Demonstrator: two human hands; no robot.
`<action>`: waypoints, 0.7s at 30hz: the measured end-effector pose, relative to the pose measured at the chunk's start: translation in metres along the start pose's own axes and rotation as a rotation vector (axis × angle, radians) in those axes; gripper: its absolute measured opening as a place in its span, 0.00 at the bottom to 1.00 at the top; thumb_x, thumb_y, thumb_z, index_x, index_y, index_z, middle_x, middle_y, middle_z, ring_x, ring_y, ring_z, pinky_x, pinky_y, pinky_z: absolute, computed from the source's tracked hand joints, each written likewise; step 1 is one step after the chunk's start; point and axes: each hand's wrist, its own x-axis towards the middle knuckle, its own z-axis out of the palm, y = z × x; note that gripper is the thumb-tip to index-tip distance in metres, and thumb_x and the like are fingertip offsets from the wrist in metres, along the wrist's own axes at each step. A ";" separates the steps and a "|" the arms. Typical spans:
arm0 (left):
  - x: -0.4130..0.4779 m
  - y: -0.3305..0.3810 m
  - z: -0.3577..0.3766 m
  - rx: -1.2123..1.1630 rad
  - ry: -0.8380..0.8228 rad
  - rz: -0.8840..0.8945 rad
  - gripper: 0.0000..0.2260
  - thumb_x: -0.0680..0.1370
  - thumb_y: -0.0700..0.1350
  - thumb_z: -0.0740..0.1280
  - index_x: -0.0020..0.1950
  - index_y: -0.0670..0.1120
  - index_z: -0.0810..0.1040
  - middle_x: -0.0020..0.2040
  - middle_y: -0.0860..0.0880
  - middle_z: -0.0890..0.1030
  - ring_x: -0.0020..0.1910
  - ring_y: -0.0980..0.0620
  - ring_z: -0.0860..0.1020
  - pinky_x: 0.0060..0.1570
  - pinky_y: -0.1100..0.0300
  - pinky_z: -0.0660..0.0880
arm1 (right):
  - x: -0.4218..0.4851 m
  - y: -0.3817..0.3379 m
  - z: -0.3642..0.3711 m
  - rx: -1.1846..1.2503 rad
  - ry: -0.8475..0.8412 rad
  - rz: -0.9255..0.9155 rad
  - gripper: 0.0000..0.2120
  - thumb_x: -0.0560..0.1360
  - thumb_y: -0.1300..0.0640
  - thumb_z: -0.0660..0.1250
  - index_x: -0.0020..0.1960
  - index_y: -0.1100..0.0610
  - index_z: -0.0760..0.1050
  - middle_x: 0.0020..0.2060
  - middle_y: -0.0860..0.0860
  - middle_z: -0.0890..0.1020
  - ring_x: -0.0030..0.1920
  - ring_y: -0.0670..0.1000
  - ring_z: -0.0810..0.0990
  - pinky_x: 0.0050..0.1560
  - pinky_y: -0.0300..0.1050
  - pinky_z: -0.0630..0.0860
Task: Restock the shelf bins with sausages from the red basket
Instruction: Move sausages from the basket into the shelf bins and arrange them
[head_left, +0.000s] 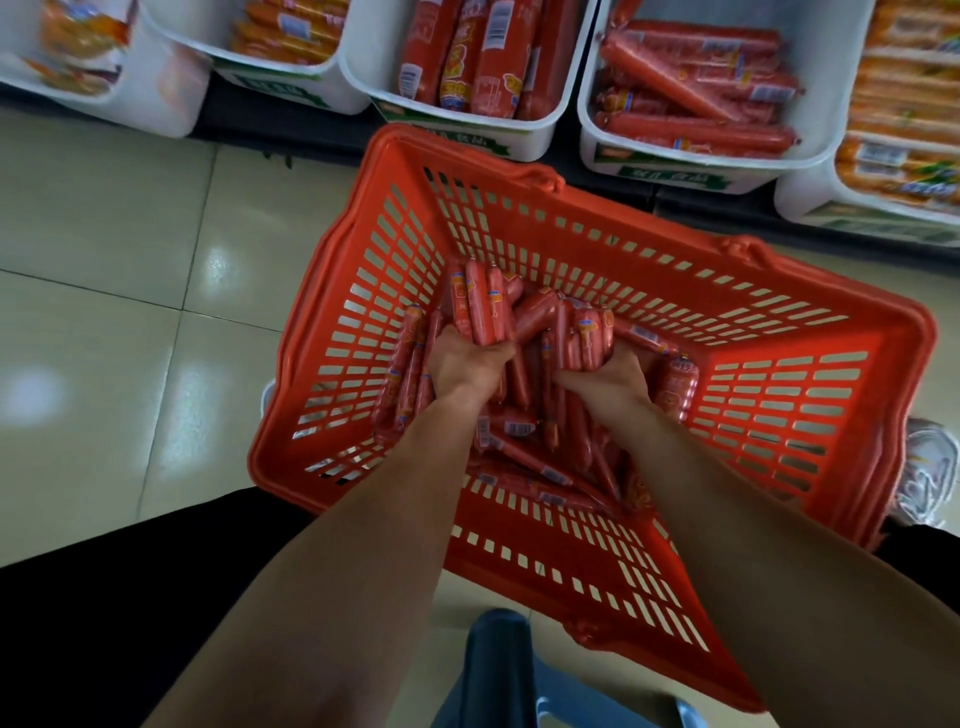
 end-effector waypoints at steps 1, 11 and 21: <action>0.002 -0.001 -0.001 -0.017 -0.011 -0.001 0.20 0.69 0.47 0.78 0.59 0.47 0.81 0.49 0.53 0.84 0.46 0.53 0.82 0.51 0.62 0.77 | 0.000 -0.005 0.005 0.017 -0.022 -0.007 0.16 0.63 0.53 0.80 0.48 0.49 0.80 0.42 0.47 0.84 0.44 0.47 0.83 0.46 0.44 0.80; 0.005 -0.007 -0.024 -0.259 -0.301 0.014 0.18 0.69 0.43 0.79 0.57 0.51 0.82 0.50 0.52 0.86 0.49 0.55 0.84 0.53 0.58 0.80 | -0.006 -0.031 0.017 0.238 -0.292 -0.046 0.11 0.68 0.62 0.79 0.46 0.50 0.83 0.40 0.47 0.87 0.43 0.45 0.86 0.41 0.35 0.80; -0.052 0.016 -0.037 -0.216 -0.476 0.154 0.16 0.67 0.42 0.79 0.49 0.61 0.85 0.53 0.53 0.86 0.55 0.52 0.83 0.61 0.49 0.77 | -0.047 -0.031 -0.026 0.222 -0.235 -0.153 0.16 0.67 0.68 0.78 0.46 0.50 0.80 0.38 0.43 0.86 0.41 0.40 0.85 0.40 0.32 0.78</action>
